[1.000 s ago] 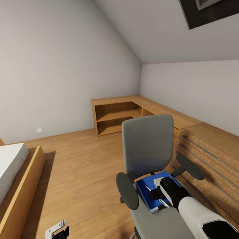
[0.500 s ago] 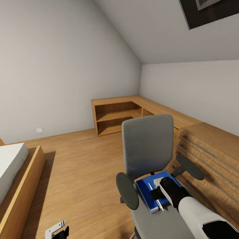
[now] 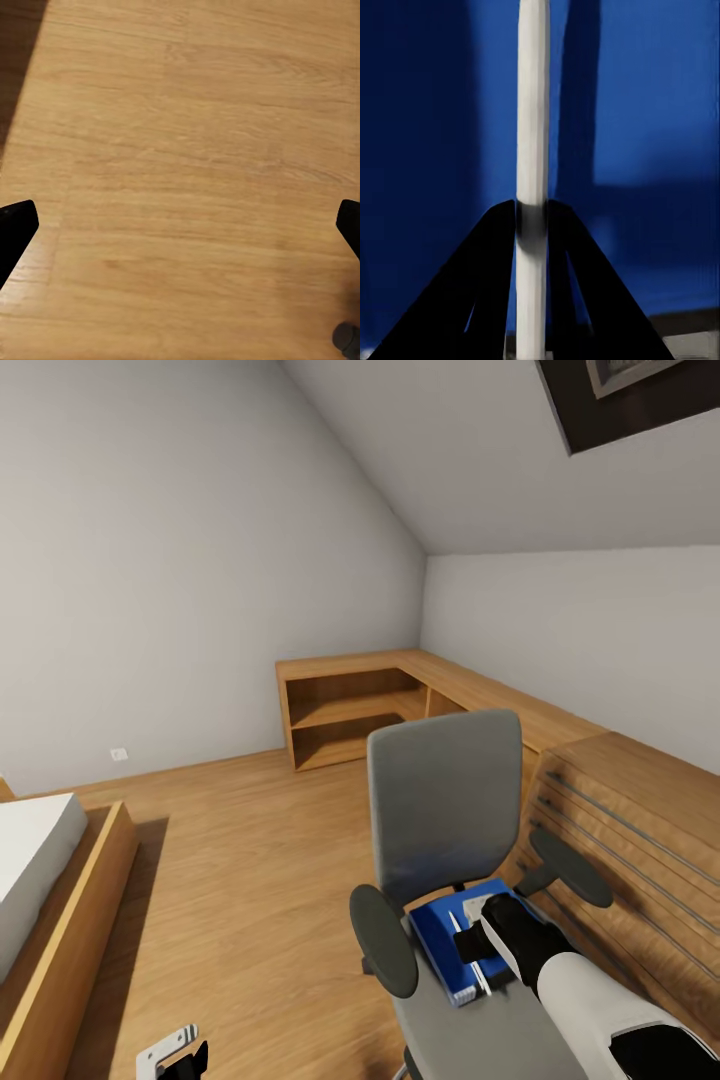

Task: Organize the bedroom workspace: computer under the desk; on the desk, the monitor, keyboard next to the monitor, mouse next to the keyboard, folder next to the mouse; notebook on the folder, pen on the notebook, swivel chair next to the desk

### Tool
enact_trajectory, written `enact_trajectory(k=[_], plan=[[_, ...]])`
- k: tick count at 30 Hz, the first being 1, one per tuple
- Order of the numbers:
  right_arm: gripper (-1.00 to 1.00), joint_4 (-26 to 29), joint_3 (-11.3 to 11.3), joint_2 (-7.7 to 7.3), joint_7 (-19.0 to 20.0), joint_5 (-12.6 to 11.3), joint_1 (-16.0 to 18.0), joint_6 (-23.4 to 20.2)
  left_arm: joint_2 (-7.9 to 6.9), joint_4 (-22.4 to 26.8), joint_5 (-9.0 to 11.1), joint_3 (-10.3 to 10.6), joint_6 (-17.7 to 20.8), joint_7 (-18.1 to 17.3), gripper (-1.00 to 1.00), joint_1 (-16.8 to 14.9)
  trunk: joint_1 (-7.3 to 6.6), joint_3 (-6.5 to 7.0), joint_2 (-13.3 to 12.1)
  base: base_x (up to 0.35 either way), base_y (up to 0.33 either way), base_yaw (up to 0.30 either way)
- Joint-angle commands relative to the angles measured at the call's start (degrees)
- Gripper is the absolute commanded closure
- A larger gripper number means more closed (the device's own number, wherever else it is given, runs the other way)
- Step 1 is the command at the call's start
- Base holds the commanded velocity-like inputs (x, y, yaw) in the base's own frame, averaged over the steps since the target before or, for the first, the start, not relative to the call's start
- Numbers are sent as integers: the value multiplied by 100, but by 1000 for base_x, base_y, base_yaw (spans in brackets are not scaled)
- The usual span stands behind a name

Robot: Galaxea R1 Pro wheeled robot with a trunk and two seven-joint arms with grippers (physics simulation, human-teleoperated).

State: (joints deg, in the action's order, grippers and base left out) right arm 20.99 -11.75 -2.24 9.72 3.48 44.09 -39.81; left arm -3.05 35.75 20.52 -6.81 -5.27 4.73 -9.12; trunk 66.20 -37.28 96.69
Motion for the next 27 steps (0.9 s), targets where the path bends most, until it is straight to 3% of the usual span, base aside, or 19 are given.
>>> enact_trajectory(k=[1, 14, 21, 27], plan=[[100, 10, -22, -4, 39, 30, 1, -27, -2, 1, 57, 14, -18, 15, -100, -2, -23, 13, -39, 0, 0, 0], [100, 10, -26, 3, 39, 30, 1, -29, -2, -4, 64, 21, -18, 14, -100, -2, -309, 246, -560, 0, 0, 0], [100, 24, 1, -3, 37, 17, 1, -89, -10, -105, 56, 21, -35, 3, -100, -2, -309, 246, -560, 0, 0, 0], [100, 40, 12, -4, 31, 13, 2, -151, -11, -295, 49, 39, -285, 2, -100, -2, -309, 246, -560, -90, 0, 0]])
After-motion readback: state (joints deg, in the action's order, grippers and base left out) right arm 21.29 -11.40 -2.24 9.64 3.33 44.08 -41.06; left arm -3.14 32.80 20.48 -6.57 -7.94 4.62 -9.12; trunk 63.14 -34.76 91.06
